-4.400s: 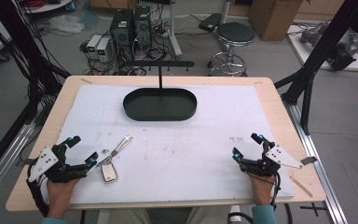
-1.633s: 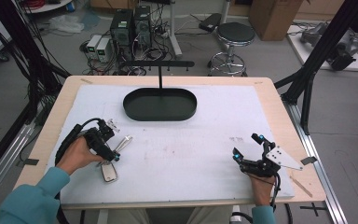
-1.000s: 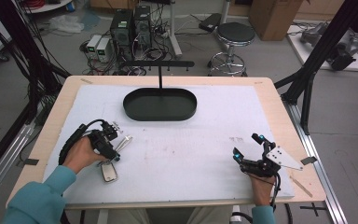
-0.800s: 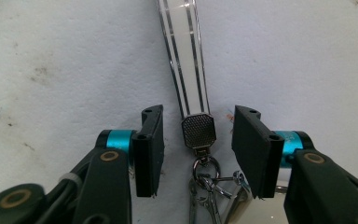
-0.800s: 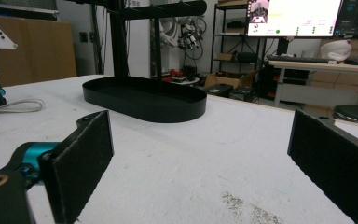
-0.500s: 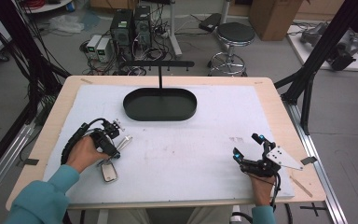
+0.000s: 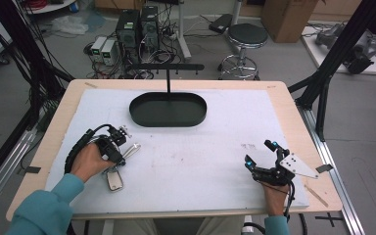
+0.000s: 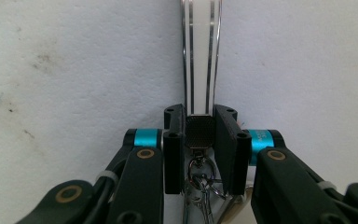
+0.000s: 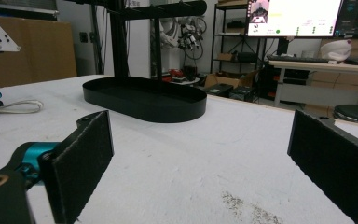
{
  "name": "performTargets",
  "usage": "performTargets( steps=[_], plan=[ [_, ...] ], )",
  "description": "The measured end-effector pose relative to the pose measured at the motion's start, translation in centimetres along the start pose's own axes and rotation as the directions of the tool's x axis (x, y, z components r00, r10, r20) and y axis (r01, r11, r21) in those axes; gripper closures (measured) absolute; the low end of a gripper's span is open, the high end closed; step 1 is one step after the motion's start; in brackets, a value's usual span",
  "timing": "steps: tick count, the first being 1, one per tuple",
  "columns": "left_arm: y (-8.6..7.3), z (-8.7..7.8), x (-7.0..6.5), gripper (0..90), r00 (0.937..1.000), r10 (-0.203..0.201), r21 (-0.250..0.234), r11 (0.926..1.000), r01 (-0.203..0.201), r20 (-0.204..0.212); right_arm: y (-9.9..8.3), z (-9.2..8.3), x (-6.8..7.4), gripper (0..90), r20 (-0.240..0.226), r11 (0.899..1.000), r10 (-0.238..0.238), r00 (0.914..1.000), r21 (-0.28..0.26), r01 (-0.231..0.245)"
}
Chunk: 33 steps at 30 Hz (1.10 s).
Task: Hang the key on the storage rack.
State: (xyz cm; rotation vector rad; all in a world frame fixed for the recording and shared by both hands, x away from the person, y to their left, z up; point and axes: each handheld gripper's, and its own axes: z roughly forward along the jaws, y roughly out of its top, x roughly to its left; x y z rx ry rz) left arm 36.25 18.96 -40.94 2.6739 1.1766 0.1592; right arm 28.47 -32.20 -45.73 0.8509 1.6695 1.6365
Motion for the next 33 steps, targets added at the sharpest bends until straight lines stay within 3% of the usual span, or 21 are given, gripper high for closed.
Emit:
performTargets(
  steps=[3,12,15,19,23,24,27,32,33],
  plan=[
    [0.0,-0.1,0.0,74.1,0.9998,0.013,-0.006,0.9999,-0.013,-0.015,0.0,0.0,0.0,6.3,0.0,1.0,0.0,1.0,0.0,0.0],
    [-0.5,-1.3,0.5,74.1,0.9998,-0.016,-0.082,0.9965,0.016,-0.007,0.0,0.0,0.0,6.3,0.0,1.0,0.0,1.0,0.001,0.0],
    [-0.7,-2.0,0.6,74.1,0.9992,-0.028,-0.133,0.9907,0.032,0.029,0.0,0.0,0.0,6.3,-0.001,1.0,-0.001,1.0,0.001,0.001],
    [-0.8,-2.8,0.8,74.2,0.9975,-0.039,-0.202,0.9781,0.05,0.058,0.0,0.0,0.0,6.3,-0.001,1.0,-0.001,1.0,0.001,0.001],
    [-1.0,-3.4,0.9,74.1,0.9957,-0.012,-0.258,0.9654,0.036,0.092,0.0,0.0,0.0,6.3,0.0,1.0,-0.002,1.0,0.0,0.002],
    [-1.0,-3.7,0.9,74.1,0.9947,0.0,-0.288,0.9572,0.029,0.103,0.0,0.0,0.0,6.3,0.001,1.0,-0.001,1.0,0.0,0.001],
    [-0.9,-4.1,1.1,74.1,0.9936,0.014,-0.305,0.952,0.022,0.113,0.0,0.0,0.0,6.2,-0.001,1.0,-0.005,1.0,0.002,0.005],
    [-0.6,-5.5,1.6,74.1,0.9932,0.021,-0.373,0.9274,0.024,0.115,0.0,0.0,0.0,6.3,-0.001,1.0,-0.006,1.0,0.002,0.006],
    [-0.5,-6.0,1.7,74.1,0.9937,0.018,-0.394,0.9189,0.027,0.111,0.0,0.0,0.0,6.3,-0.001,1.0,-0.006,1.0,0.002,0.006]
  ],
)
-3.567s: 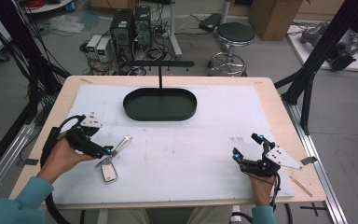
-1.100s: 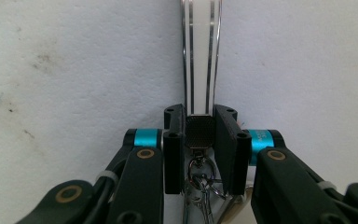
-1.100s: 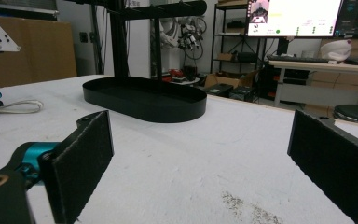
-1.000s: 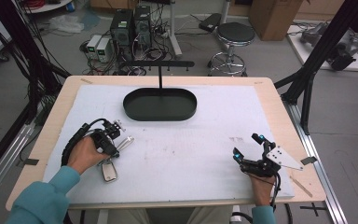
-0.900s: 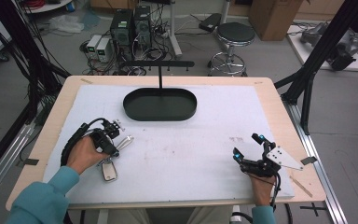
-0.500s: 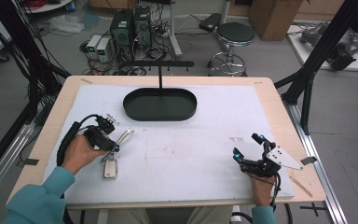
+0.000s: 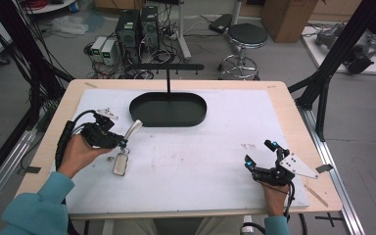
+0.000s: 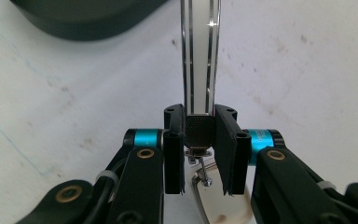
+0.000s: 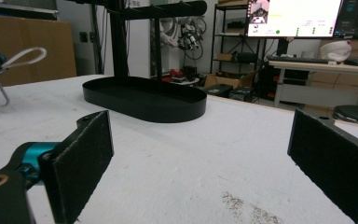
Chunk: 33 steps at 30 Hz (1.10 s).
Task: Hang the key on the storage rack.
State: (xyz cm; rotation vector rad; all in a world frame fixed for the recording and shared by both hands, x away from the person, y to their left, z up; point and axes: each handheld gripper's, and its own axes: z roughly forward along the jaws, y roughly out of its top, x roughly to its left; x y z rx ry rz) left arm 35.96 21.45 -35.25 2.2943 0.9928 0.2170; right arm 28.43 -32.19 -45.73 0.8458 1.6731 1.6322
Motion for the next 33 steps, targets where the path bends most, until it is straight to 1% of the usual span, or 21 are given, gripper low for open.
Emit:
performTargets(
  steps=[5,6,7,8,10,11,12,14,17,20,22,24,25,26,28,30,31,33],
  plan=[
    [1.5,-1.0,0.7,74.1,1.0,0.0,-0.05,0.9987,0.001,0.006,0.0,0.0,0.0,6.3,0.003,1.0,-0.001,1.0,-0.002,0.001],
    [1.8,-1.1,0.9,74.1,0.9999,0.003,-0.06,0.9982,-0.002,0.015,0.0,0.0,0.0,6.3,0.0,1.0,0.005,1.0,-0.001,-0.005],
    [2.0,-1.2,1.1,74.1,0.9997,0.004,-0.068,0.9977,-0.002,0.026,0.0,0.0,0.0,6.3,0.0,1.0,-0.001,1.0,-0.005,0.001],
    [2.3,-1.3,1.2,74.1,0.9997,0.011,-0.086,0.9962,-0.009,0.023,0.0,0.0,0.0,6.3,0.0,1.0,-0.001,1.0,-0.005,0.001],
    [2.9,-1.5,1.5,74.1,0.9995,0.016,-0.107,0.9942,-0.013,0.028,0.0,0.0,0.0,6.3,0.0,1.0,-0.002,1.0,-0.006,0.002],
    [3.2,-1.5,1.7,74.1,0.9994,0.019,-0.123,0.9923,-0.016,0.029,0.0,0.0,0.0,6.3,0.0,1.0,-0.002,1.0,-0.006,0.002],
    [3.5,-1.6,1.9,74.1,0.9989,0.015,-0.14,0.9901,-0.008,0.044,0.0,0.0,0.0,6.3,0.001,1.0,-0.003,1.0,-0.005,0.003],
    [4.1,-1.6,2.4,74.1,0.9988,0.021,-0.162,0.9867,-0.013,0.045,0.0,0.0,0.0,6.3,0.001,1.0,0.002,1.0,-0.002,-0.002],
    [4.7,-1.5,2.8,74.1,0.9983,0.03,-0.178,0.9838,-0.02,0.051,0.0,0.0,0.0,6.3,-0.001,1.0,0.0,1.0,-0.002,0.0],
    [5.2,-1.3,3.4,74.1,0.9968,0.04,-0.209,0.9777,-0.025,0.069,0.0,0.0,0.0,6.3,-0.001,1.0,-0.001,1.0,-0.003,0.001],
    [5.5,-1.2,3.8,74.1,0.9971,0.042,-0.222,0.9746,-0.027,0.063,0.0,0.0,0.0,6.3,-0.001,1.0,-0.001,1.0,-0.002,0.001],
    [5.9,-1.1,4.2,74.1,0.9961,0.045,-0.232,0.9724,-0.026,0.076,0.0,0.0,0.0,6.3,-0.001,1.0,-0.008,1.0,-0.004,0.008],
    [6.1,-1.1,4.3,74.2,0.9965,0.042,-0.238,0.971,-0.024,0.073,0.0,0.0,0.0,6.3,0.0,1.0,-0.008,1.0,-0.005,0.008],
    [6.3,-1.1,4.5,74.2,0.9959,0.05,-0.234,0.9717,-0.031,0.076,0.0,0.0,0.0,6.3,0.0,1.0,-0.008,1.0,-0.005,0.008],
    [6.7,-1.1,4.8,74.2,0.9953,0.045,-0.258,0.9658,-0.022,0.086,0.0,0.0,0.0,6.3,-0.001,1.0,-0.001,1.0,-0.002,0.001],
    [7.2,-1.1,5.3,74.2,0.9938,0.044,-0.272,0.9622,-0.015,0.102,0.0,0.0,0.0,6.3,0.002,1.0,-0.004,1.0,-0.005,0.004],
    [7.3,-1.1,5.4,74.2,0.9933,0.046,-0.274,0.9615,-0.015,0.106,0.0,0.0,0.0,6.3,0.001,1.0,-0.009,1.0,-0.005,0.009],
    [7.6,-1.0,5.7,74.2,0.9927,0.051,-0.292,0.9561,-0.017,0.109,0.0,0.0,0.0,6.3,0.001,1.0,-0.009,1.0,-0.005,0.009]
  ],
)
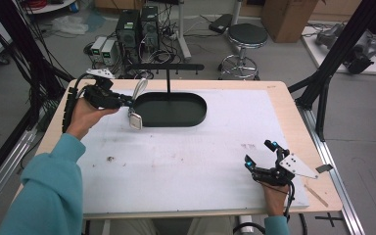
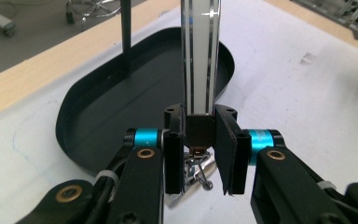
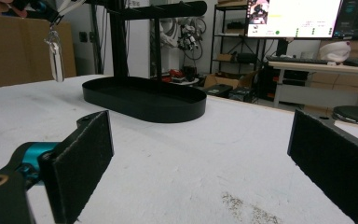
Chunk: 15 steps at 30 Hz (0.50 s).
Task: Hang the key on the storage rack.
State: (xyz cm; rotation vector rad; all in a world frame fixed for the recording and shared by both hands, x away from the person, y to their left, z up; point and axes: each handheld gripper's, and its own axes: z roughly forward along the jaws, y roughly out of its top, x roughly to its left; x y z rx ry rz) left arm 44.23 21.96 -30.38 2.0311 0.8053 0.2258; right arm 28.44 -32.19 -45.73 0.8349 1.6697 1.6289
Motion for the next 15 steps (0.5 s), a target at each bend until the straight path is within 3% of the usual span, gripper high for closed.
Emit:
performTargets(
  steps=[3,5,11,15],
  plan=[
    [0.4,0.1,0.6,74.1,1.0,0.0,-0.028,0.9996,0.0,0.007,0.0,0.0,0.0,6.3,0.0,1.0,0.008,1.0,0.003,-0.008],
    [0.6,0.1,0.9,74.1,0.9998,0.007,-0.044,0.999,-0.008,-0.018,0.0,0.0,0.0,6.3,0.001,1.0,0.008,1.0,0.003,-0.008],
    [1.2,0.4,1.8,74.1,0.9998,-0.008,-0.062,0.9981,0.007,-0.018,0.0,0.0,0.0,6.3,0.0,1.0,0.009,1.0,0.003,-0.009],
    [1.6,0.9,2.3,74.1,0.9997,-0.019,-0.101,0.9948,0.017,-0.012,0.0,0.0,0.0,6.3,0.002,1.0,0.003,1.0,-0.001,-0.003]
  ],
)
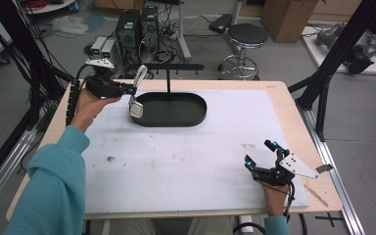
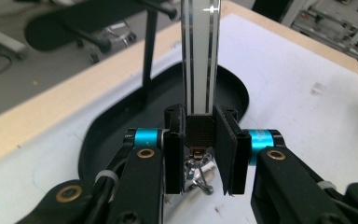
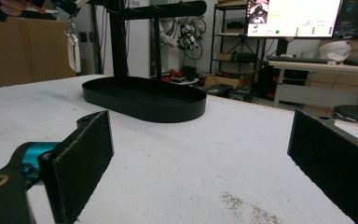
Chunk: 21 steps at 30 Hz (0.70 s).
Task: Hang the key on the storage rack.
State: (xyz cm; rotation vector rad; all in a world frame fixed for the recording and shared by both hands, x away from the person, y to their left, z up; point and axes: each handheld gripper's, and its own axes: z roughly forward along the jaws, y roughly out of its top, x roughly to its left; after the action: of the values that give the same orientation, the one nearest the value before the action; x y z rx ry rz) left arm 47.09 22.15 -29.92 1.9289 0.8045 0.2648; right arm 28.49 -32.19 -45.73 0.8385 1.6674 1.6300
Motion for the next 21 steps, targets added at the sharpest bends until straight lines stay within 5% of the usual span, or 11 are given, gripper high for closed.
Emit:
performTargets(
  steps=[21],
  plan=[
    [-1.3,1.9,3.1,74.0,0.9971,-0.076,0.008,0.9971,0.076,0.002,0.0,0.0,0.1,6.3,-0.001,1.0,0.003,1.0,0.005,-0.003]
  ],
)
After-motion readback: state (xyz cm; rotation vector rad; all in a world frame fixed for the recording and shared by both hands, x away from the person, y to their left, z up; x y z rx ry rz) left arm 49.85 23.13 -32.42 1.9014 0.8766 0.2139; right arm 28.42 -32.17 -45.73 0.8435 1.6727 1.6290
